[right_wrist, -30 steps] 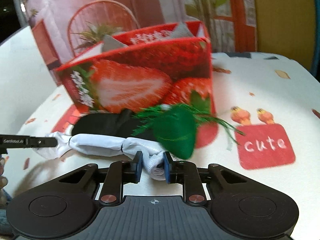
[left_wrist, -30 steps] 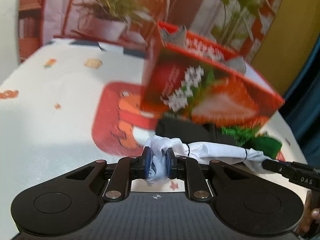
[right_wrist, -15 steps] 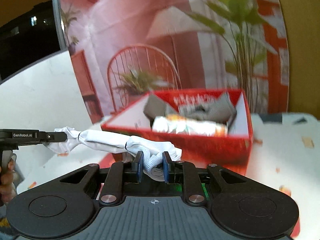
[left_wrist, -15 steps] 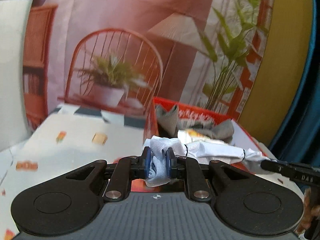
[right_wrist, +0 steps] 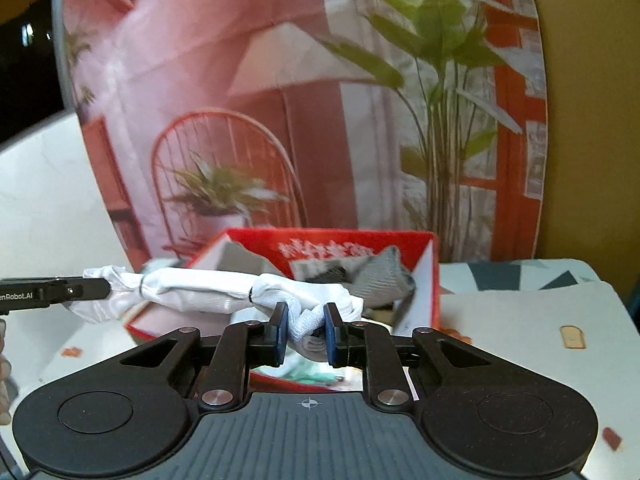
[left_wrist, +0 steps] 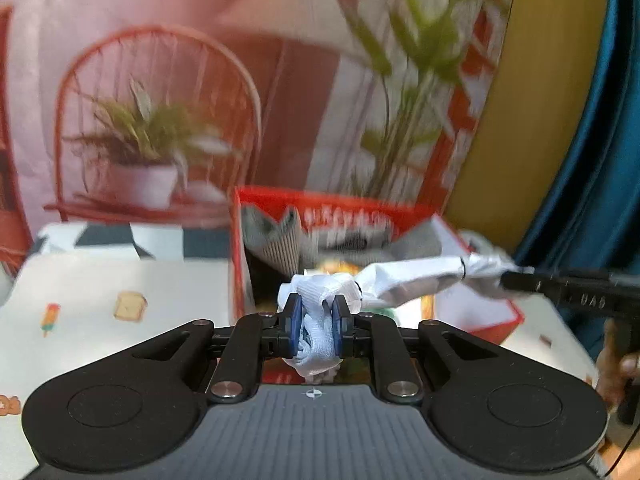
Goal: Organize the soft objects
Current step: 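Lift the white cloth with the left tool and lower it into the box, then open the left tool to release the white cloth in the box, then move the left tool down to the green felt pouch with tassel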
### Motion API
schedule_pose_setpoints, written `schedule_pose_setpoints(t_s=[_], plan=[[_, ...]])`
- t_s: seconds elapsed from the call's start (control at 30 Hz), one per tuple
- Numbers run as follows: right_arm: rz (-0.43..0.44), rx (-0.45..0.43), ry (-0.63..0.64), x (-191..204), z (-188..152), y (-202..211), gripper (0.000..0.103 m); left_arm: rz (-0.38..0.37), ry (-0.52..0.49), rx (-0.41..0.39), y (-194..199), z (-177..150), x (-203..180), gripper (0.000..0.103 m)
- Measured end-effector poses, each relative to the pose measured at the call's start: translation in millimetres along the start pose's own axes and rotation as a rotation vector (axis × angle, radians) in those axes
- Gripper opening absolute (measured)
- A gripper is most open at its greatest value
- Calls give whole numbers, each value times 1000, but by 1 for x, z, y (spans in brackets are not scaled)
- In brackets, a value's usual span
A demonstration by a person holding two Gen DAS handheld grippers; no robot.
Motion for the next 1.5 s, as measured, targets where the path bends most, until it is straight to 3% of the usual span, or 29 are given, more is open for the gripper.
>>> schedule_pose_setpoints(t_s=[0.1, 0.33, 0.63, 0.67, 0.7, 0.73, 0.8, 0.93, 1.2, 1.5], plan=[[-19, 52, 22, -4, -4, -12, 17, -1, -17, 63, -19, -5, -1, 17], [-47, 138, 62, -1, -15, -33, 17, 6, -88, 120, -44, 8, -8, 17], [-86, 195, 74, 2, -24, -57, 20, 27, -126, 119, -64, 18, -16, 19], [-99, 190, 81, 2, -25, -57, 21, 25, -130, 110, -63, 18, -18, 21], [-102, 181, 88, 2, -24, -56, 24, 29, -140, 104, -62, 17, -19, 32], [-104, 169, 96, 3, -24, -55, 27, 39, -152, 97, -61, 17, -20, 49], [-110, 148, 115, 3, -23, -52, 31, 52, -166, 67, -57, 18, -20, 62], [-115, 93, 126, 2, -20, -42, 43, 71, -158, 14, -47, 23, -18, 69], [-18, -50, 109, 6, -19, -7, 61, 124, -96, -86, -17, 30, -7, 88], [15, -65, 69, 2, -58, 26, 63, 133, -47, -108, 15, -15, -12, 92]])
Point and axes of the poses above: each gripper's, at about its wrist camera, not at the fingertips, and y roughly against the way its jaws point, x to its left, z to its top, the point moved 9 cm from there along -y, roughly the way its jaws point, and after that the axes turned 4 degrees about -y, right-handed, at the moved point
